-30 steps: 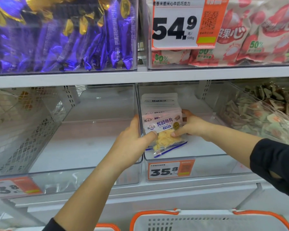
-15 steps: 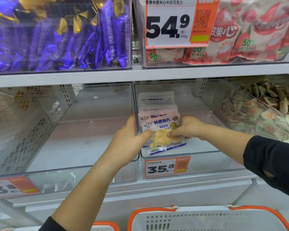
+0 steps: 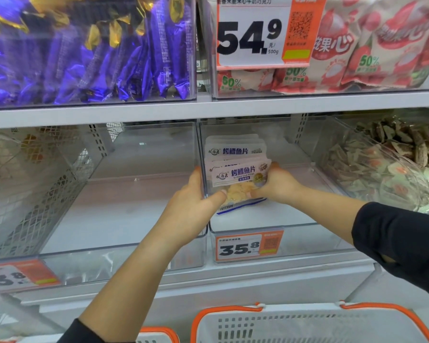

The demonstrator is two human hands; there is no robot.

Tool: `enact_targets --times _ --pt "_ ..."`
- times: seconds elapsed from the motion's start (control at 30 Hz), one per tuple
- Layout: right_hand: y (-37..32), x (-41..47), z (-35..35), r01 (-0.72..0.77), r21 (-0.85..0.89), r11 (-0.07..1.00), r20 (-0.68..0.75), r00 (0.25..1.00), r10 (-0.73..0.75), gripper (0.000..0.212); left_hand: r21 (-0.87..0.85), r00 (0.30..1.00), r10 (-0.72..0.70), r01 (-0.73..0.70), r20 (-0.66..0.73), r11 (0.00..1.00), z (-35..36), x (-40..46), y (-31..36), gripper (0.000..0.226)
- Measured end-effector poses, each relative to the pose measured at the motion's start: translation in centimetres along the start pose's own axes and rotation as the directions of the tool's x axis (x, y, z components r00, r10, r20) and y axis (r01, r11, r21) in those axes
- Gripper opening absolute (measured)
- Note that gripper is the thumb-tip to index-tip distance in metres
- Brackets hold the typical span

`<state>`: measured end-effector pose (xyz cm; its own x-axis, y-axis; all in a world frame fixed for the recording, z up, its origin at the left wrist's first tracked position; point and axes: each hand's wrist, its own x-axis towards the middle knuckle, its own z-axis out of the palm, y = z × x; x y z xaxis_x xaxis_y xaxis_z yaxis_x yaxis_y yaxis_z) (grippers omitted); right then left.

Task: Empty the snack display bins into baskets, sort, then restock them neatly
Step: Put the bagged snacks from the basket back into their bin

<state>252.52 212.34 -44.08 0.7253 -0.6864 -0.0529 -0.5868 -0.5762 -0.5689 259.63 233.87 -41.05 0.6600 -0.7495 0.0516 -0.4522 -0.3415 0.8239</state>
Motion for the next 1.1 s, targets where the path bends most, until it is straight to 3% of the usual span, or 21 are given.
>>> enact_targets --times 0.13,0.27,0.47,0.73,0.93,1.03,1.1 --pt "0.0 0.3 0.0 -0.080 0.092 0.993 -0.006 0.997 0.081 0.078 -0.004 1.000 0.003 -0.003 0.003 1.000 0.0 0.0 0.0 0.045" --pt "0.3 0.7 0.2 -0.056 0.151 0.987 0.008 0.998 0.055 0.081 0.012 1.000 0.015 -0.015 0.003 1.000 0.0 0.0 0.0 0.046" --pt "0.2 0.3 0.7 0.022 0.054 0.998 0.109 0.994 -0.027 0.047 -0.001 1.000 0.013 -0.013 0.002 1.000 0.0 0.0 0.0 0.047" --pt "0.3 0.3 0.6 -0.046 0.032 0.998 0.137 0.990 0.041 0.062 0.008 1.000 0.013 -0.013 0.012 1.000 -0.1 -0.1 0.1 0.047" --pt "0.2 -0.7 -0.5 -0.099 0.007 0.995 0.280 0.956 0.093 0.057 0.030 1.000 0.006 -0.006 -0.010 1.000 0.0 -0.2 0.4 0.046" --pt "0.5 -1.6 -1.6 -0.149 -0.015 0.989 0.329 0.933 0.146 0.078 0.032 1.000 0.015 -0.015 -0.027 0.999 0.0 -0.4 0.4 0.042" --pt "0.4 -2.7 -2.6 -0.126 -0.040 0.991 0.276 0.952 0.132 0.088 0.072 0.993 0.064 -0.057 -0.096 0.996 0.1 -0.5 0.1 0.049"
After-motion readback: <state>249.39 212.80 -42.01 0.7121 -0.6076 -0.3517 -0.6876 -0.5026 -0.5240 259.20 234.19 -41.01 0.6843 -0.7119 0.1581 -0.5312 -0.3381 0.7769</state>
